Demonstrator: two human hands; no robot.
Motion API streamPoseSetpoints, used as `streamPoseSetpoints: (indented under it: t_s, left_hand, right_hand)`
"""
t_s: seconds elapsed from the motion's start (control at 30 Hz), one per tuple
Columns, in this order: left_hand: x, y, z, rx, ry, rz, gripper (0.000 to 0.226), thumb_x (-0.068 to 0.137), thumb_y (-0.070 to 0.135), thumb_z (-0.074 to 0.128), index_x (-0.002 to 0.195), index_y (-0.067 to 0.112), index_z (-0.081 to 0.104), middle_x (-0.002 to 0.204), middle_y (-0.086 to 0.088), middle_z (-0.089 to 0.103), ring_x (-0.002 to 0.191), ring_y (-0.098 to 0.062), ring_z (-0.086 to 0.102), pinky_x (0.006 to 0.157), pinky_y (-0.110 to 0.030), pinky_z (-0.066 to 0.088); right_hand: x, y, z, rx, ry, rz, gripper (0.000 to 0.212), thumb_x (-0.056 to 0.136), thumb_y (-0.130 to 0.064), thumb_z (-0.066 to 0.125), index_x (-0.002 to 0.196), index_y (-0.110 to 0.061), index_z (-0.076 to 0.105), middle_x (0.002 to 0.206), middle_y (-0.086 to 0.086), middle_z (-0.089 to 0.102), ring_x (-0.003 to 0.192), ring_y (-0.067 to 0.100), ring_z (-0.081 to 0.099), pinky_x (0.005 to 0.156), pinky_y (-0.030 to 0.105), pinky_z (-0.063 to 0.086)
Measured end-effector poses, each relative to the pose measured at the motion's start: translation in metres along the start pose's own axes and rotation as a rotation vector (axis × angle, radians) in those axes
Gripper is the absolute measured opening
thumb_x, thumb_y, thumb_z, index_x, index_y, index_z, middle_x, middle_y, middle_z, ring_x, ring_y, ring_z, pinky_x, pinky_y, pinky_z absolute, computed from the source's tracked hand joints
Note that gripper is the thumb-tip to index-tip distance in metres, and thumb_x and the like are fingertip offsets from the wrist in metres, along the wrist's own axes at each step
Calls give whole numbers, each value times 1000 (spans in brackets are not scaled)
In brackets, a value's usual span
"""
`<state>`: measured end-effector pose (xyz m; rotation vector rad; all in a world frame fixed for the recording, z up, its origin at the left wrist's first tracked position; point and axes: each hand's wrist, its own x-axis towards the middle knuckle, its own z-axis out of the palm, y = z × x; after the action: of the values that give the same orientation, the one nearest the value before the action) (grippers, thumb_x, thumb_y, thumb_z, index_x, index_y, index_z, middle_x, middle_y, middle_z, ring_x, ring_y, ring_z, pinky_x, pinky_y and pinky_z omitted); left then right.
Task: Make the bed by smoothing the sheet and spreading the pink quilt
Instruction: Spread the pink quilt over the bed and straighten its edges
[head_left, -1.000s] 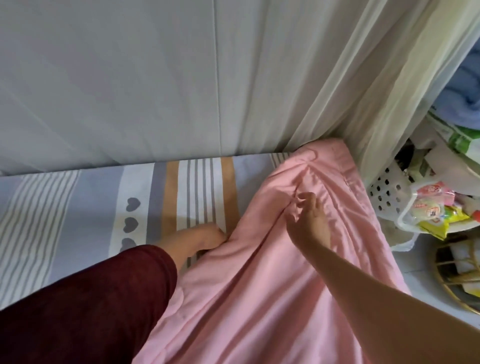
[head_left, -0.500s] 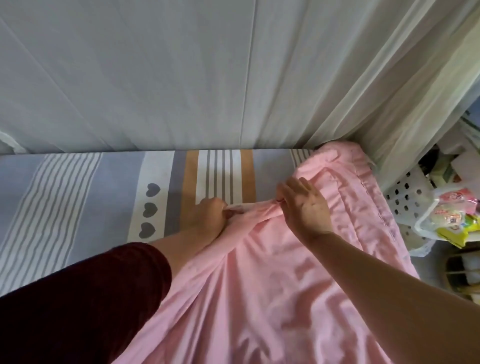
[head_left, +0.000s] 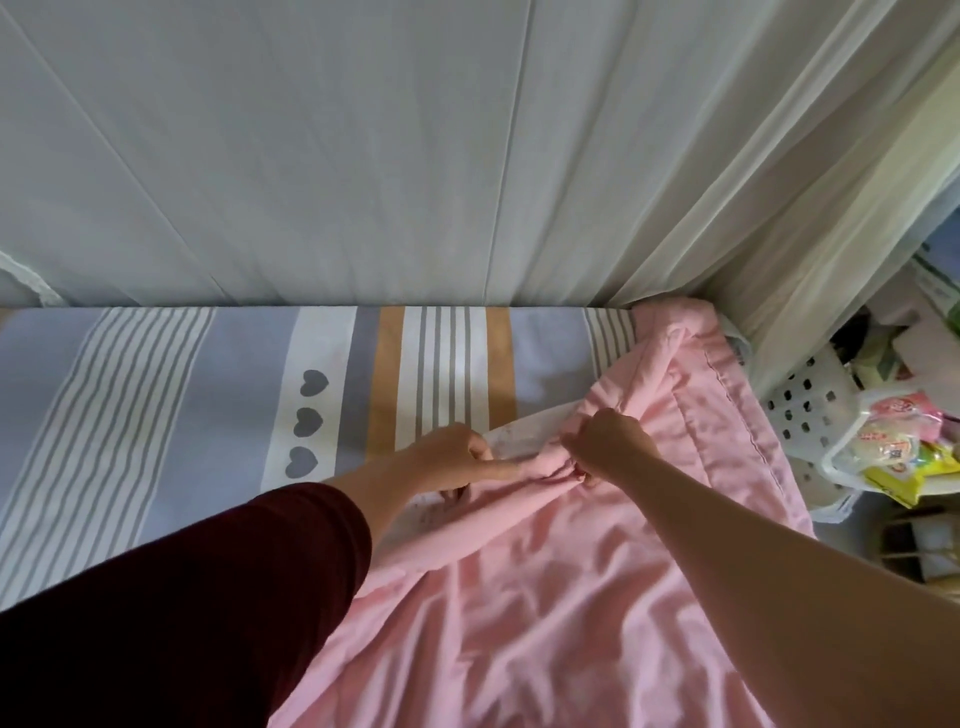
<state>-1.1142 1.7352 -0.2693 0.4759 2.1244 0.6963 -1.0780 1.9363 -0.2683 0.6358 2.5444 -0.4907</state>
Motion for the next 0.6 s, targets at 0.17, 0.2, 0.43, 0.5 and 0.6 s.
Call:
streamPoseSetpoints:
  t_s: [0.17, 0.2, 0.43, 0.5, 0.6]
  left_hand:
    - [-9, 7, 2, 121, -198, -18, 41, 75, 50, 73, 76, 13, 56, 66, -1, 45, 62, -16, 47, 56, -27, 36]
    - [-9, 9, 0, 145, -192, -15, 40, 75, 45, 74, 81, 9, 58, 68, -6, 43, 62, -16, 46, 58, -27, 35]
    - [16, -2, -82, 123, 643, -97, 19, 84, 11, 57, 66, 17, 59, 71, -1, 56, 76, -24, 55, 55, -22, 31]
    - [29, -7, -108, 119, 856, -208, 16, 82, 10, 54, 80, 21, 64, 92, -9, 65, 92, -31, 61, 65, -25, 37]
    - [64, -24, -122, 155, 863, -234, 10, 86, 16, 53, 83, 21, 60, 103, -12, 66, 100, -33, 61, 69, -30, 37]
  right_hand:
    - [-10, -6, 2, 91, 41, 178, 57, 84, -69, 48, 92, -13, 56, 80, 3, 69, 85, 24, 68, 75, 30, 51]
    - [-12, -8, 4, 112, 22, 218, 53, 83, -66, 51, 91, -13, 56, 75, 1, 70, 78, 21, 69, 76, 31, 54]
    - [24, -68, -29, 914, 127, 83, 25, 90, -19, 60, 108, -4, 67, 106, 11, 69, 94, 28, 65, 63, 25, 49]
    - [42, -93, -38, 889, 53, -39, 32, 95, -18, 56, 122, -5, 62, 124, 13, 63, 114, 28, 60, 68, 23, 46]
    - [68, -99, -24, 595, -67, -183, 40, 96, -24, 52, 135, -15, 52, 139, 10, 51, 125, 28, 50, 90, 30, 47]
